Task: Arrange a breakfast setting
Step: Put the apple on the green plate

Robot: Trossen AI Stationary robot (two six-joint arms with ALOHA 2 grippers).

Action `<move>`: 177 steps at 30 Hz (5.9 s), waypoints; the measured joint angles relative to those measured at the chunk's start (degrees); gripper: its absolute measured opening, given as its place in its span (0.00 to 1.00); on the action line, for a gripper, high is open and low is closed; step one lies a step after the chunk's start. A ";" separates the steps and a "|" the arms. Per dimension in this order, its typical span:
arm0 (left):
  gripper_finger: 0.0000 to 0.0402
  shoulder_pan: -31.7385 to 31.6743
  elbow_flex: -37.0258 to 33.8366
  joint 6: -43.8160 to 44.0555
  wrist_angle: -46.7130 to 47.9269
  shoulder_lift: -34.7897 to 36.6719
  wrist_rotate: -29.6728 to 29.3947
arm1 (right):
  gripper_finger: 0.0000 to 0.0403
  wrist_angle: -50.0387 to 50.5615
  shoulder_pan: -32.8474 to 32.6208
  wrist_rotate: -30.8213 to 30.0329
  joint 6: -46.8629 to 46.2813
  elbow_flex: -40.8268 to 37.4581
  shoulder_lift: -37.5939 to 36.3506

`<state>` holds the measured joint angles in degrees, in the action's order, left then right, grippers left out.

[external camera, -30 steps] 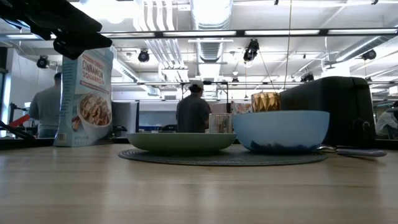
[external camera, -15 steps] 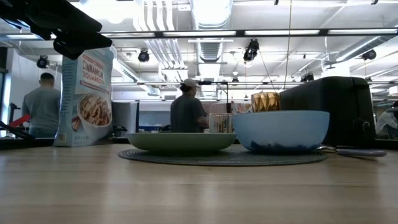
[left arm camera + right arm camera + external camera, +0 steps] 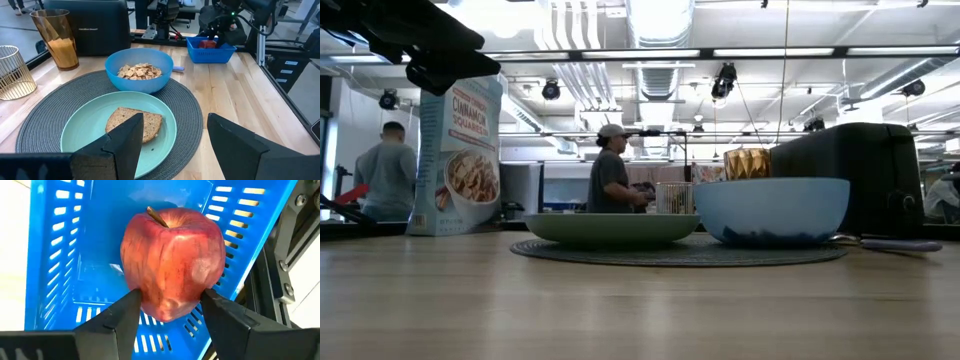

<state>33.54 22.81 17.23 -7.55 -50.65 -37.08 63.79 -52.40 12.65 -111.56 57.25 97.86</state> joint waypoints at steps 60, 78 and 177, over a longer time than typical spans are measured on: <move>0.51 0.00 0.00 0.04 -0.09 -0.02 0.00 | 0.37 14.17 -0.20 -12.84 -6.32 15.65 -4.68; 0.51 0.00 0.00 0.24 -0.11 -0.02 0.00 | 0.57 11.98 0.91 -15.39 17.38 10.56 -4.70; 0.51 0.00 0.00 2.77 -2.30 -0.02 0.02 | 0.61 2.43 -4.37 1.29 52.35 12.68 -5.95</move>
<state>33.54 22.81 20.00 -9.85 -50.68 -37.07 66.22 -56.77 13.94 -59.20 69.93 91.91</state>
